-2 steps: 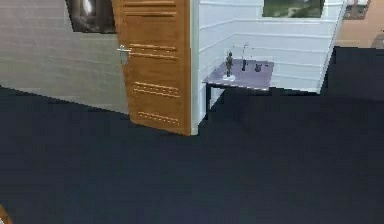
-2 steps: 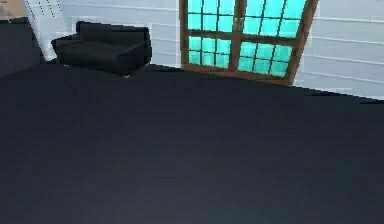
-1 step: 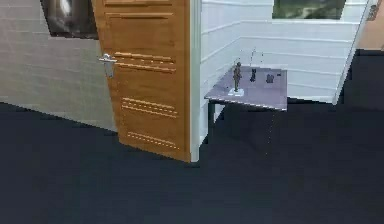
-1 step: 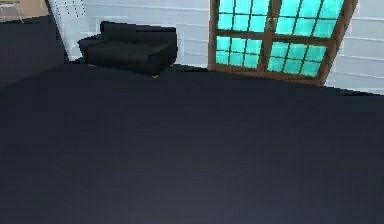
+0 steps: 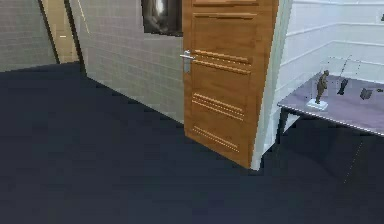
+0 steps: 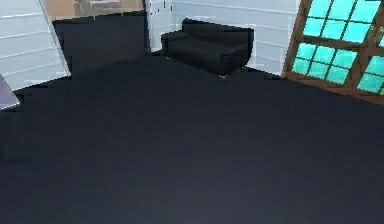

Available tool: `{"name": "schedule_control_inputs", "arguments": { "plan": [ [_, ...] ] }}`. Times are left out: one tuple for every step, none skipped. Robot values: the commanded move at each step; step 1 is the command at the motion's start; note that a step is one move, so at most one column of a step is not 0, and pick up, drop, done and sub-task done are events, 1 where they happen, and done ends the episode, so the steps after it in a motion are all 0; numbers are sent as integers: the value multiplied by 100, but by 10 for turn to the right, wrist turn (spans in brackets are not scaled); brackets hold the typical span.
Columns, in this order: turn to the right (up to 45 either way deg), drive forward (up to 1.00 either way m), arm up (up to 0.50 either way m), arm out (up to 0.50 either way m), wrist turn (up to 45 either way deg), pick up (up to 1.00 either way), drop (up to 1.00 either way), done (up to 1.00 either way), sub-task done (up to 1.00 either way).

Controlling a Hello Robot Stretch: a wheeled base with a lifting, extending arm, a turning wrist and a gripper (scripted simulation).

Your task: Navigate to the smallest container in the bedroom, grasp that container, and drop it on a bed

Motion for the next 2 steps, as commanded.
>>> {"name": "schedule_control_inputs", "arguments": {
  "plan": [
    [0, 45, 0, 0, 0, 0, 0, 0, 0],
    [-390, 0, 0, 0, 0, 0, 0, 0, 0]
  ]
}}
